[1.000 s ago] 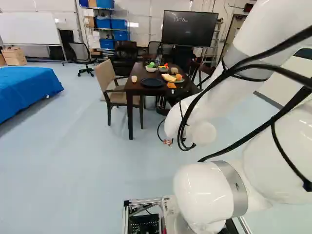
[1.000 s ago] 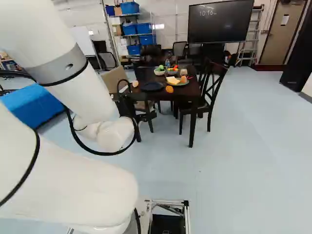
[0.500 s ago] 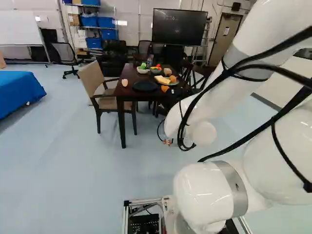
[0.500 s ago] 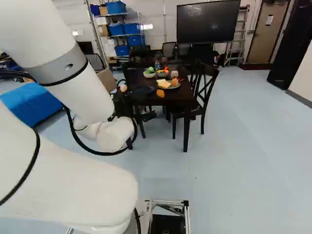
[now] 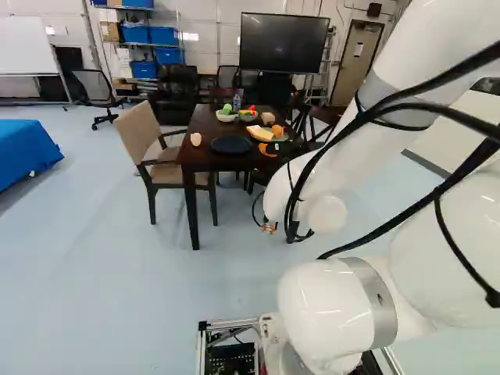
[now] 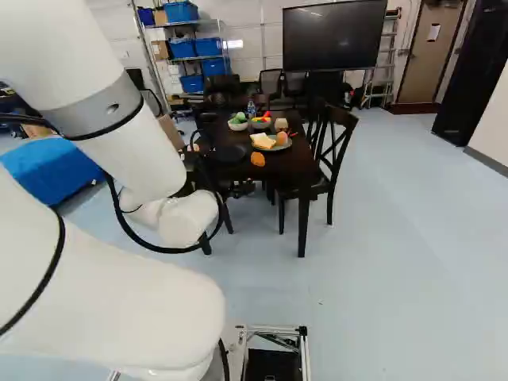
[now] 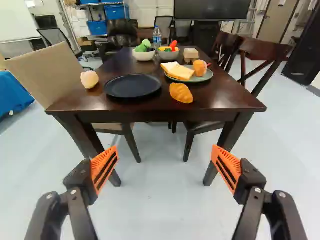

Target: Move the croissant to the empty plate

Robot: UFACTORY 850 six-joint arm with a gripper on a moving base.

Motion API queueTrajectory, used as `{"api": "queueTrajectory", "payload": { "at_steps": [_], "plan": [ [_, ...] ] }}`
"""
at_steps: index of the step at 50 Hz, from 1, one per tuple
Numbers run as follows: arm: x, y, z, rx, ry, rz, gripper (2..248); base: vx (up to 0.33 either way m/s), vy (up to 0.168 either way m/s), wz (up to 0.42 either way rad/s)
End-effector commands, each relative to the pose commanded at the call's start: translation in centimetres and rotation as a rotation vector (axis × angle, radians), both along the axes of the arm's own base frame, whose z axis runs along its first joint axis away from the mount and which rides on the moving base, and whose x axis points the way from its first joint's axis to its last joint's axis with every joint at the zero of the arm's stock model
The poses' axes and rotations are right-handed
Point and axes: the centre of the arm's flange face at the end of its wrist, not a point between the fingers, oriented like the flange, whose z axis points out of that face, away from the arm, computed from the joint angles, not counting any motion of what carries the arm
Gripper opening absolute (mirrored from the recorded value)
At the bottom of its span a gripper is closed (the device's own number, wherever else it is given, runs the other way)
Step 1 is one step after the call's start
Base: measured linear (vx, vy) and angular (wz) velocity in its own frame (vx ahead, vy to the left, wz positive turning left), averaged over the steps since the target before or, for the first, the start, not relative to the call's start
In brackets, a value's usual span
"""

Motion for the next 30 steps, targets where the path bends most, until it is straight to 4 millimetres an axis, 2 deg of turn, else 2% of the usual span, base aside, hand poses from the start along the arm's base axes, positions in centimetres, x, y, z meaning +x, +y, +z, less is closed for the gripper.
{"api": "queueTrajectory", "payload": {
  "at_steps": [30],
  "plan": [
    [0.0, 0.0, 0.0, 0.0, 0.0, 0.0, 247, 0.184, 0.038, -0.022]
  ]
}}
